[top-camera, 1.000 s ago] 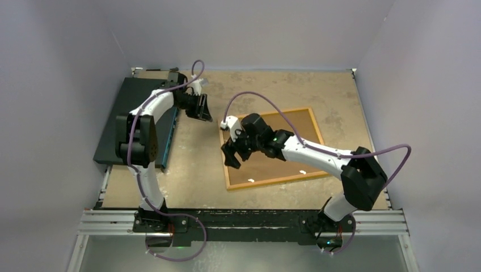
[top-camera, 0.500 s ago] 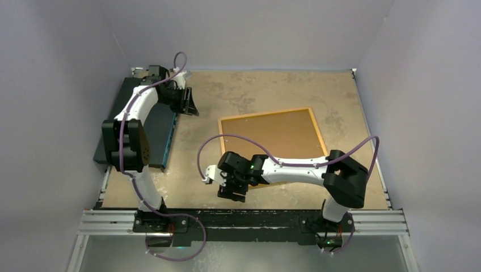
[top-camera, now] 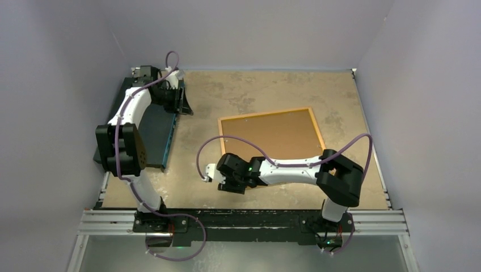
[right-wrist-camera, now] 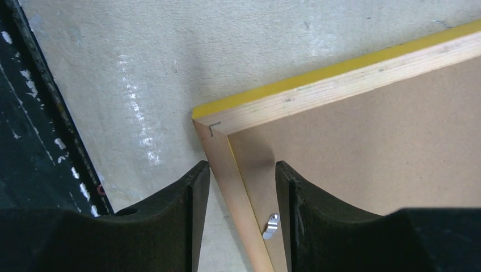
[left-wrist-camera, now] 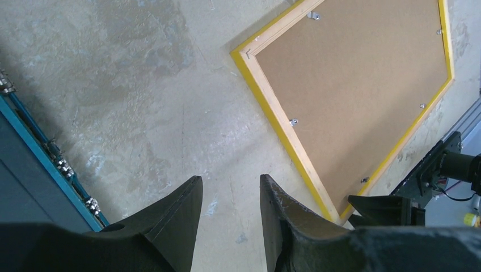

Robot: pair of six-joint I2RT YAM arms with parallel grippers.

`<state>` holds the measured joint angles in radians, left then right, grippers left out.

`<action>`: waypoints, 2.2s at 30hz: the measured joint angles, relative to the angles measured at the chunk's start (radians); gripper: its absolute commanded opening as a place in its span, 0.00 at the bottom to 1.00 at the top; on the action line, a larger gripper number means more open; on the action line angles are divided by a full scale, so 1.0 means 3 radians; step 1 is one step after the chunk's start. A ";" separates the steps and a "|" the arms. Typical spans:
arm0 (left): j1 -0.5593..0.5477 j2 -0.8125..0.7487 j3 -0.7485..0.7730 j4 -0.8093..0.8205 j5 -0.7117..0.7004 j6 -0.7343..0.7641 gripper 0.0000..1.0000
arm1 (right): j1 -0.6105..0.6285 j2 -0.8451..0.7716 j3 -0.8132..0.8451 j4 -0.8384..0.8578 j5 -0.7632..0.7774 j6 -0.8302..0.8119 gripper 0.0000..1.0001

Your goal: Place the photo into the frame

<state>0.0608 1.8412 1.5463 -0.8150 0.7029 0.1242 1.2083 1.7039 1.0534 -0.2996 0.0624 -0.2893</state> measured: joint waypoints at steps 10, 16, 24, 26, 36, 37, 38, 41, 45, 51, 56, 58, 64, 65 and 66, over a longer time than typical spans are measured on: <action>0.0103 0.0000 0.0000 -0.0046 0.0043 0.0004 0.39 | 0.0031 0.0057 -0.0088 0.0144 0.0010 -0.0097 0.21; 0.0104 0.0000 0.0000 -0.0080 0.0069 0.0047 0.39 | 0.0061 0.0182 0.0031 0.0248 0.0111 -0.0151 0.10; 0.0173 -0.0043 0.0022 -0.0327 0.0086 0.0355 0.40 | 0.0055 0.0450 0.0209 0.0699 0.0281 -0.0216 0.14; 0.0220 -0.0050 0.0074 -0.0426 0.0089 0.0440 0.40 | 0.0051 0.0496 0.0235 0.0793 0.0275 -0.0248 0.17; 0.0301 -0.0080 0.0150 -0.0584 0.0103 0.0596 0.40 | -0.0024 0.1008 0.0777 0.1165 0.0189 -0.0301 0.28; 0.0301 -0.0080 0.0150 -0.0585 0.0107 0.0598 0.40 | -0.0042 0.1081 0.0872 0.1176 0.0184 -0.0300 0.34; 0.0301 -0.0081 0.0150 -0.0589 0.0111 0.0598 0.40 | -0.0071 0.1161 0.0984 0.1180 0.0167 -0.0300 0.42; 0.0301 -0.0098 0.0149 -0.0619 0.0111 0.0615 0.41 | -0.0149 0.1236 0.1067 0.1222 0.0099 -0.0300 0.47; 0.0301 -0.0161 0.0144 -0.0665 0.0112 0.0668 0.42 | -0.0303 0.1012 0.0844 0.1251 -0.0111 -0.0240 0.49; 0.0301 -0.0205 0.0144 -0.0706 0.0167 0.0779 0.45 | -0.0504 0.0188 0.0248 0.1279 -0.0305 -0.0116 0.49; 0.0300 -0.0205 0.0144 -0.0760 0.0226 0.0956 0.51 | -0.0519 -0.0175 -0.0100 0.1314 -0.0373 0.0015 0.49; 0.0299 -0.0206 0.0144 -0.0796 0.0245 0.1053 0.53 | -0.0519 -0.0205 -0.0230 0.1312 -0.0385 0.0061 0.50; 0.0299 -0.0234 0.0111 -0.0903 0.0263 0.1273 0.54 | -0.0519 -0.0132 -0.0385 0.1249 -0.0423 0.0146 0.50; 0.0298 -0.0235 0.0111 -0.0921 0.0268 0.1294 0.54 | -0.0519 -0.0118 -0.0385 0.1245 -0.0432 0.0154 0.49; 0.0298 -0.0235 0.0111 -0.0933 0.0276 0.1311 0.54 | -0.0519 -0.0104 -0.0385 0.1245 -0.0440 0.0156 0.48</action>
<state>0.1501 1.7706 1.5795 -1.0950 0.7856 0.5175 1.0527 1.6726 0.9379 0.0738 -0.0696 -0.2424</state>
